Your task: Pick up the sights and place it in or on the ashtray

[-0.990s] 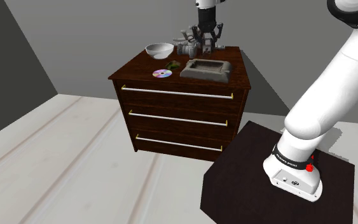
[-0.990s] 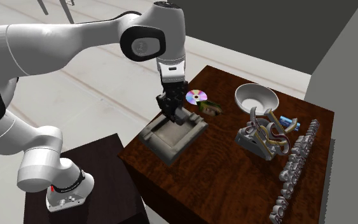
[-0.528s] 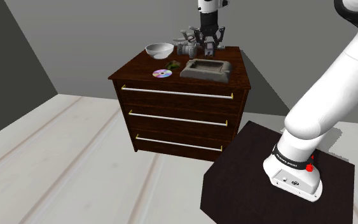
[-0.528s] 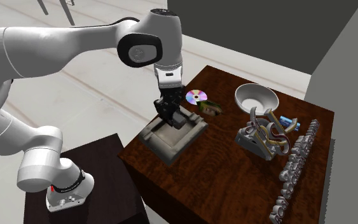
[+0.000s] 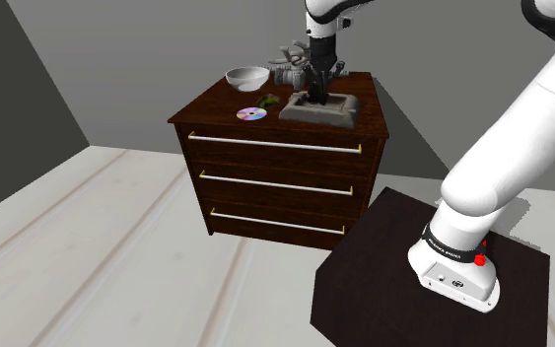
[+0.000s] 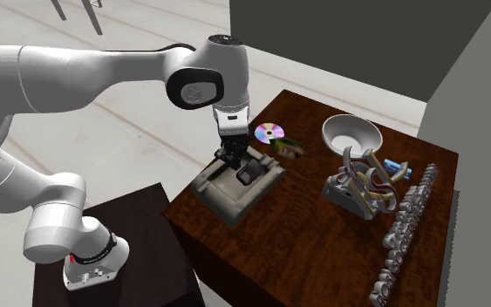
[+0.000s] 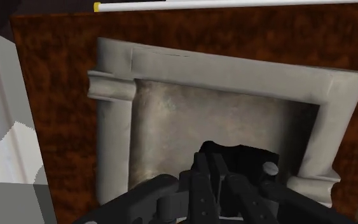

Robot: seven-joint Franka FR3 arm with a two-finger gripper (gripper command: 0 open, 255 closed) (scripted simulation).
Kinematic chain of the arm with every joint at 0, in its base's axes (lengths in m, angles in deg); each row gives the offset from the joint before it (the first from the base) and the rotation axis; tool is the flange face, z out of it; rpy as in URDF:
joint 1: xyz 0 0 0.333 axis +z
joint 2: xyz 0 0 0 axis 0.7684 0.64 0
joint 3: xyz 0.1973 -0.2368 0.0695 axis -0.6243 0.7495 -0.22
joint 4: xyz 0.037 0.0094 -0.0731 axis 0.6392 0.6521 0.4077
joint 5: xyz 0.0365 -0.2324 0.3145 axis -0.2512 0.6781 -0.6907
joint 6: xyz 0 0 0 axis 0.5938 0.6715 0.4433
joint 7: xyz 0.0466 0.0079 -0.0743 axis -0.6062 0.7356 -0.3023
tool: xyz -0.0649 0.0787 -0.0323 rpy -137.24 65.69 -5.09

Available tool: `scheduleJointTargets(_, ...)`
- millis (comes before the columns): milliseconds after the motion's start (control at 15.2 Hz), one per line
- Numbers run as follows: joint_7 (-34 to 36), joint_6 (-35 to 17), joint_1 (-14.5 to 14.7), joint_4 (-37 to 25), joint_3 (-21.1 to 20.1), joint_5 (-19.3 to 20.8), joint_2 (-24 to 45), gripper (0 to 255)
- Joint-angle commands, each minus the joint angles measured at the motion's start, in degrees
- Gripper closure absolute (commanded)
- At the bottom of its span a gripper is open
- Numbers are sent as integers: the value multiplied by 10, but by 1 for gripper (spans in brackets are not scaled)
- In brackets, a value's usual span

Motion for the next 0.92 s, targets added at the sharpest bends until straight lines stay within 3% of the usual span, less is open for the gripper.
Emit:
scheduleJointTargets(0, 0, 0, 0, 0, 0, 0, 0, 255)
scheduleJointTargets(66, 0, 0, 0, 0, 0, 0, 0, 0)
scheduleJointTargets(528, -156, 143, -64, -252, 88, -199, 178, 0)
scheduleJointTargets(858, -158, 102, -61, -199, 84, -198, 167, 0)
